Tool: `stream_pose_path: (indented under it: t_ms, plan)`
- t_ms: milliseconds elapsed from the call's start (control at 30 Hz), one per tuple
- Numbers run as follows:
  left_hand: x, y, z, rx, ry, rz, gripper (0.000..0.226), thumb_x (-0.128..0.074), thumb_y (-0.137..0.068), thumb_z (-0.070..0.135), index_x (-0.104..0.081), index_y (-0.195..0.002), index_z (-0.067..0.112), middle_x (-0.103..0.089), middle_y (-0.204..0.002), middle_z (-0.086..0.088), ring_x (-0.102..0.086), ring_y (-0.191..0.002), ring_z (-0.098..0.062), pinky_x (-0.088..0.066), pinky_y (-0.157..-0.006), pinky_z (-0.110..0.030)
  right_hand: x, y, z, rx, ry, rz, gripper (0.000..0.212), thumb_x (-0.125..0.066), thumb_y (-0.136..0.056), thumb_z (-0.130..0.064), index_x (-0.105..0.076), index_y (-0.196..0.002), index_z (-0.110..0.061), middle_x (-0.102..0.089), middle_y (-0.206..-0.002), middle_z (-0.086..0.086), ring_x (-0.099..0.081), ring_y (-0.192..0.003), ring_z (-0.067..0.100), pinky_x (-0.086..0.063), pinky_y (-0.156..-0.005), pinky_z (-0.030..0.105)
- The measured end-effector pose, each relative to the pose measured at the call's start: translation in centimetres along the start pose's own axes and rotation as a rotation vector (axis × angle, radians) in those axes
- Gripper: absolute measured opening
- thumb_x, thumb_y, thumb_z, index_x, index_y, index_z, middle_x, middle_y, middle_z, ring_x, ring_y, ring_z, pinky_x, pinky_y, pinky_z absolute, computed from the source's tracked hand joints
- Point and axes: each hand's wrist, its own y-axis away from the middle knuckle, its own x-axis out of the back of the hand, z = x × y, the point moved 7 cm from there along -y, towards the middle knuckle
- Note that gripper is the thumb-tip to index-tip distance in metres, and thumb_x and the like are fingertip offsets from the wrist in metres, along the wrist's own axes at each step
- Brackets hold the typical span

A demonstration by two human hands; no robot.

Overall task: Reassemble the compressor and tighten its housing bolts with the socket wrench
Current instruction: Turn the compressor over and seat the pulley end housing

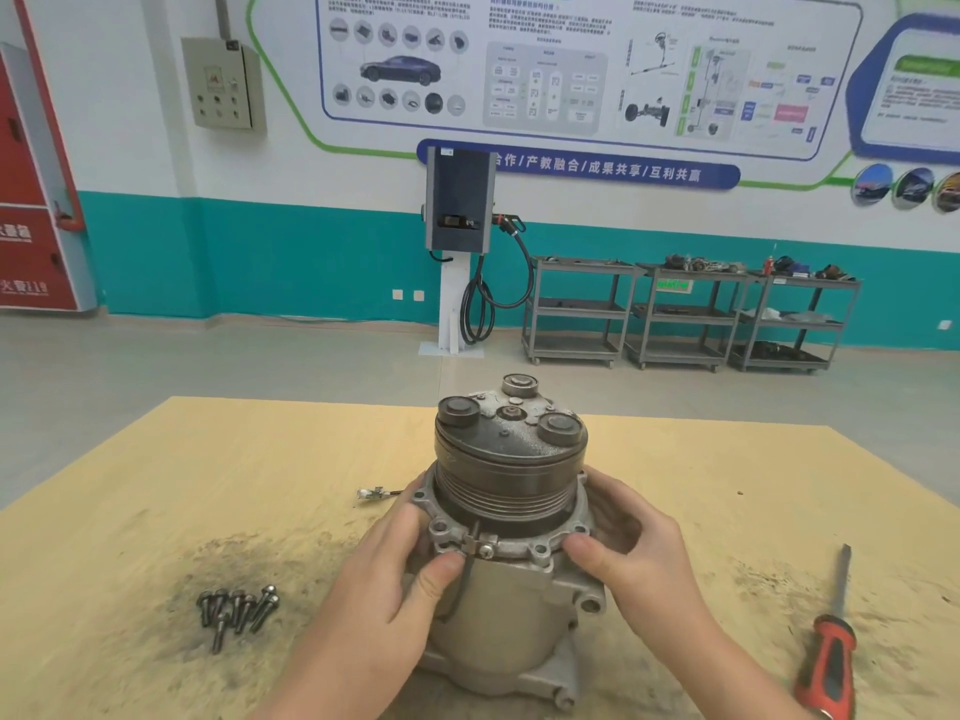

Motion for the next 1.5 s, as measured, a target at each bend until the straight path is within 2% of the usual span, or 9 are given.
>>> stream_pose_path:
  t_ms: [300, 500, 800, 867, 933, 1067, 1167, 1333, 1500]
  plan:
    - [0.0, 0.4, 0.5, -0.021, 0.067, 0.067, 0.015, -0.043, -0.088, 0.053, -0.050, -0.101, 0.057, -0.059, -0.123, 0.021, -0.054, -0.115, -0.003, -0.042, -0.096, -0.024, 0.3, -0.3, 0.2, 0.059, -0.046, 0.021, 0.063, -0.086, -0.053, -0.022, -0.064, -0.112, -0.026, -0.072, -0.108, -0.014, -0.067, -0.107, 0.009, -0.052, -0.085, 0.017]
    - [0.0, 0.5, 0.9, -0.063, -0.023, 0.154, 0.005, -0.044, -0.091, 0.056, -0.044, -0.089, 0.051, -0.062, -0.124, -0.005, -0.057, -0.112, -0.024, -0.039, -0.081, -0.032, 0.6, -0.6, 0.3, 0.052, -0.084, -0.024, 0.064, -0.089, -0.050, -0.007, -0.066, -0.108, -0.023, -0.074, -0.103, -0.010, -0.069, -0.101, 0.008, -0.053, -0.080, 0.016]
    - [0.0, 0.4, 0.9, -0.018, -0.064, 0.160, 0.012, -0.032, -0.086, 0.067, -0.037, -0.094, 0.059, -0.054, -0.137, 0.013, -0.054, -0.118, -0.011, -0.036, -0.086, -0.016, 0.1, -0.9, 0.2, -0.024, -0.163, -0.095, 0.074, -0.096, -0.038, -0.049, -0.075, -0.105, -0.026, -0.073, -0.112, -0.001, -0.068, -0.107, 0.014, -0.055, -0.083, 0.024]
    - [-0.8, 0.7, 1.8, -0.017, -0.088, 0.144, 0.047, -0.023, -0.084, 0.076, -0.051, -0.106, 0.045, -0.028, -0.144, 0.032, -0.036, -0.124, 0.014, -0.027, -0.095, -0.007, 0.0, -1.1, 1.0, -0.115, -0.227, -0.131, 0.095, -0.096, -0.039, -0.050, -0.064, -0.123, -0.019, -0.068, -0.122, 0.006, -0.063, -0.116, 0.025, -0.052, -0.095, 0.045]
    - [-1.7, 1.5, 3.0, 0.018, -0.142, 0.173, 0.074, -0.013, -0.085, 0.080, -0.058, -0.103, 0.025, -0.035, -0.149, 0.018, -0.050, -0.120, -0.004, -0.036, -0.092, -0.023, -0.4, -0.9, 1.2, -0.204, -0.296, -0.191, 0.109, -0.095, -0.042, -0.049, -0.051, -0.136, -0.013, -0.062, -0.131, 0.010, -0.058, -0.122, 0.032, -0.043, -0.103, 0.053]
    - [-0.7, 2.7, 3.6, 0.157, -0.029, 0.324, 0.038, -0.021, -0.083, 0.074, -0.040, -0.094, 0.043, -0.069, -0.109, 0.005, -0.066, -0.085, -0.009, -0.042, -0.062, -0.018, 0.6, -0.2, 0.2, -0.249, -0.263, -0.057, 0.077, -0.079, -0.067, -0.039, -0.049, -0.136, -0.027, -0.053, -0.142, 0.002, -0.056, -0.125, 0.021, -0.043, -0.103, 0.048]
    - [1.8, 2.1, 1.3, 0.194, 0.146, 0.410, 0.022, -0.034, -0.086, 0.074, -0.035, -0.100, 0.057, -0.052, -0.121, 0.027, -0.058, -0.104, 0.005, -0.050, -0.086, -0.030, 1.2, 2.5, -1.4, -0.182, 0.030, 0.196, 0.059, -0.067, -0.067, -0.053, -0.053, -0.123, -0.041, -0.057, -0.134, -0.013, -0.059, -0.111, -0.005, -0.050, -0.081, 0.019]
    - [-0.8, -1.1, -1.8, 0.298, 0.232, -0.382, 0.150, -0.070, -0.032, 0.090, 0.018, -0.147, 0.051, 0.007, -0.155, 0.032, -0.005, -0.145, 0.004, -0.016, -0.118, -0.027, -4.5, 6.4, -4.4, -0.253, 0.443, 0.181, 0.151, -0.052, -0.022, -0.100, -0.007, -0.152, -0.038, -0.020, -0.154, -0.017, -0.012, -0.144, 0.001, -0.023, -0.117, 0.042]
    - [-2.7, -1.4, -2.1, 0.294, 0.251, -0.561, 0.153, -0.090, -0.050, 0.061, 0.033, -0.139, 0.052, -0.018, -0.141, 0.046, -0.031, -0.111, 0.037, -0.034, -0.080, 0.008, -5.6, 4.8, -5.9, -0.284, 0.549, 0.222, 0.142, -0.063, -0.031, -0.081, -0.018, -0.150, -0.017, -0.030, -0.153, 0.002, -0.015, -0.145, 0.019, -0.025, -0.116, 0.047]
